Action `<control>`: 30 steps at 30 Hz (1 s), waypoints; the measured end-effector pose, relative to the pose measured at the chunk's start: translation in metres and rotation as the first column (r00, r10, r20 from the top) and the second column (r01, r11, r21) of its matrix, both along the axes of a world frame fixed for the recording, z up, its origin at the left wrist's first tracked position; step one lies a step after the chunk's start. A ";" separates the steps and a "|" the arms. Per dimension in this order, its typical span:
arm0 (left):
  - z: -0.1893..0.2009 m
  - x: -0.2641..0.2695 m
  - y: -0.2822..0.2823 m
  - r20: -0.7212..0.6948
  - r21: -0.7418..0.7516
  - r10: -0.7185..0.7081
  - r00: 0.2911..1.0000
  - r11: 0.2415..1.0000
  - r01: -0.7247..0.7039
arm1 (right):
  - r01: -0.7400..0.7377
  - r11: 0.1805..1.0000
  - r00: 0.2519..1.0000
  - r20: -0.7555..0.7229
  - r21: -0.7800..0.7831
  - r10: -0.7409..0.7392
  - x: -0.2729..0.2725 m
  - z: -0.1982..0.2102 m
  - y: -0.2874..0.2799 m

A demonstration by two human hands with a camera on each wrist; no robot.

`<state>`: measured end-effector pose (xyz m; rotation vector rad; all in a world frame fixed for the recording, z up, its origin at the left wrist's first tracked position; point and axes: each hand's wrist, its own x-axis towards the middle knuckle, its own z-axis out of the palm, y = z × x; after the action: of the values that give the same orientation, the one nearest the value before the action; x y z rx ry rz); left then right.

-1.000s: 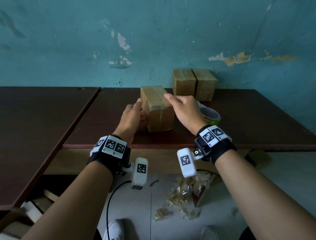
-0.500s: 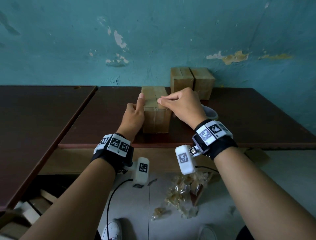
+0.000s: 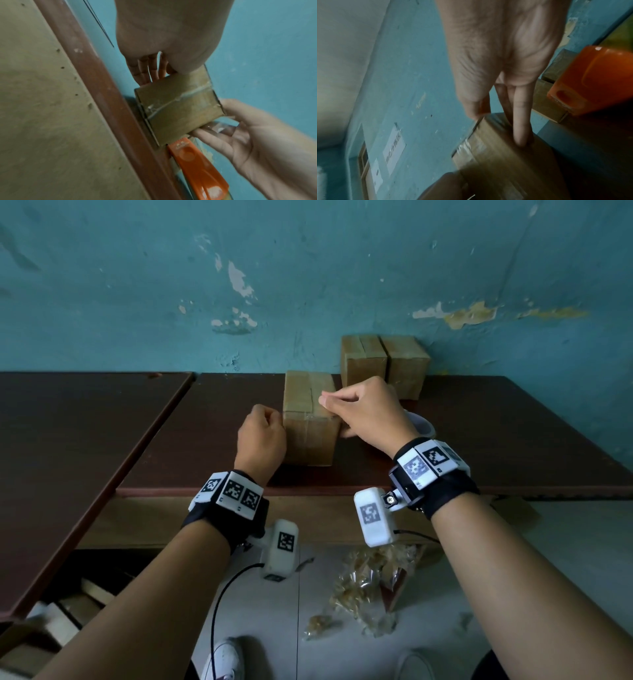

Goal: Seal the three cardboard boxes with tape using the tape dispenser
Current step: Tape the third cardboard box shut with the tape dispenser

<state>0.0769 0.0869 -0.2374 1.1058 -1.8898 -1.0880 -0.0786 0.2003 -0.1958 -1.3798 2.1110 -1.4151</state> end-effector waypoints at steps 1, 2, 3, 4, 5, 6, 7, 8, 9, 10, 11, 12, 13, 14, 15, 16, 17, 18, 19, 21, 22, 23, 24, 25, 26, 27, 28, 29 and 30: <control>0.003 0.002 -0.001 -0.037 0.000 0.022 0.999 1.000 -0.022 | -0.049 0.999 0.997 0.068 0.017 0.048 0.002 0.001 0.002; 0.007 0.004 -0.004 -0.059 -0.006 0.037 0.998 0.999 -0.038 | -0.088 0.996 0.990 0.115 0.033 0.083 0.002 0.001 0.003; 0.009 0.007 -0.007 -0.068 -0.017 0.032 0.997 0.999 -0.034 | -0.109 0.993 0.985 0.140 0.043 0.102 0.002 0.000 0.003; 0.010 0.010 -0.010 -0.073 -0.021 0.004 0.997 1.000 -0.006 | -0.125 0.991 0.981 0.153 0.051 0.116 0.000 0.000 0.003; 0.011 0.012 -0.015 -0.083 -0.009 -0.038 0.996 0.999 0.038 | -0.143 0.988 0.976 0.170 0.050 0.133 -0.002 -0.001 0.003; 0.010 0.015 -0.019 -0.099 0.013 -0.082 0.992 0.996 0.083 | -0.164 0.985 0.968 0.200 0.044 0.152 -0.006 -0.001 0.003; 0.008 0.017 -0.023 -0.129 0.032 -0.123 0.984 0.991 0.128 | -0.186 0.982 0.956 0.237 0.037 0.172 -0.008 -0.001 0.004; 0.008 0.019 -0.024 -0.162 0.041 -0.157 0.974 0.985 0.165 | -0.211 0.977 0.943 0.269 0.033 0.195 -0.011 0.000 0.006; 0.008 0.021 -0.023 -0.193 0.036 -0.188 0.963 0.979 0.199 | -0.239 0.971 0.930 0.294 0.034 0.219 -0.013 -0.001 0.008; 0.008 0.023 -0.023 -0.215 0.022 -0.220 0.951 0.973 0.230 | -0.265 0.964 0.919 0.311 0.034 0.241 -0.014 -0.002 0.010; 0.009 0.025 -0.021 -0.233 0.007 -0.255 0.938 0.965 0.264 | -0.286 0.958 0.911 0.320 0.033 0.261 -0.016 -0.004 0.012; 0.009 0.027 -0.020 -0.245 -0.003 -0.289 0.925 0.955 0.297 | -0.302 0.953 0.904 0.327 0.030 0.276 -0.017 -0.005 0.012; 0.010 0.029 -0.019 -0.255 -0.012 -0.318 0.913 0.945 0.326 | -0.316 0.948 0.898 0.331 0.027 0.290 -0.019 -0.006 0.012; 0.011 0.031 -0.019 -0.267 -0.018 -0.343 0.901 0.936 0.351 | -0.329 0.944 0.893 0.332 0.023 0.303 -0.021 -0.007 0.012; 0.011 0.032 -0.019 -0.281 -0.020 -0.361 0.889 0.929 0.371 | -0.335 0.942 0.890 0.336 0.020 0.310 -0.022 -0.007 0.013; 0.011 0.033 -0.020 -0.293 -0.017 -0.375 0.879 0.922 0.387 | -0.340 0.940 0.885 0.343 0.015 0.314 -0.024 -0.008 0.014; 0.011 0.034 -0.020 -0.304 -0.010 -0.383 0.872 0.917 0.399 | -0.341 0.940 0.882 0.351 0.010 0.315 -0.025 -0.007 0.015; 0.011 0.034 -0.020 -0.315 0.003 -0.384 0.868 0.914 0.406 | -0.342 0.940 0.879 0.356 0.006 0.318 -0.025 -0.008 0.016; 0.010 0.034 -0.020 -0.333 0.027 -0.379 0.864 0.912 0.410 | -0.347 0.938 0.876 0.358 0.004 0.323 -0.026 -0.008 0.018; 0.007 0.033 -0.020 -0.384 0.092 -0.367 0.848 0.898 0.430 | -0.360 0.933 0.872 0.357 0.002 0.335 -0.029 -0.009 0.020; 0.006 0.033 -0.021 -0.404 0.116 -0.365 0.839 0.889 0.443 | -0.365 0.931 0.869 0.358 0.001 0.341 -0.031 -0.009 0.021; 0.004 0.033 -0.022 -0.418 0.133 -0.366 0.831 0.881 0.455 | -0.369 0.930 0.867 0.361 -0.002 0.344 -0.032 -0.009 0.022; 0.003 0.033 -0.022 -0.427 0.142 -0.371 0.825 0.873 0.466 | -0.372 0.928 0.864 0.364 -0.006 0.348 -0.033 -0.009 0.023; 0.002 0.034 -0.023 -0.433 0.143 -0.378 0.818 0.867 0.477 | -0.370 0.929 0.864 0.362 -0.010 0.349 -0.033 -0.010 0.023; 0.002 0.035 -0.024 -0.439 0.143 -0.387 0.811 0.861 0.489 | -0.367 0.930 0.867 0.356 -0.015 0.348 -0.033 -0.010 0.023; 0.002 0.035 -0.023 -0.447 0.145 -0.393 0.804 0.855 0.499 | -0.361 0.932 0.873 0.346 -0.016 0.344 -0.033 -0.011 0.023; 0.003 0.036 -0.022 -0.455 0.146 -0.399 0.796 0.848 0.509 | -0.355 0.935 0.879 0.336 -0.016 0.339 -0.032 -0.011 0.023; 0.003 0.037 -0.021 -0.460 0.148 -0.404 0.791 0.843 0.517 | -0.353 0.936 0.883 0.327 -0.015 0.338 -0.031 -0.011 0.022; 0.004 0.038 -0.020 -0.466 0.151 -0.410 0.784 0.837 0.527 | -0.352 0.936 0.885 0.320 -0.015 0.338 -0.031 -0.011 0.022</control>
<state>0.1150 0.0674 -0.2335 0.4576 -1.7305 -1.7608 -0.1094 0.2221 -0.2070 -1.3245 1.5907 -1.3301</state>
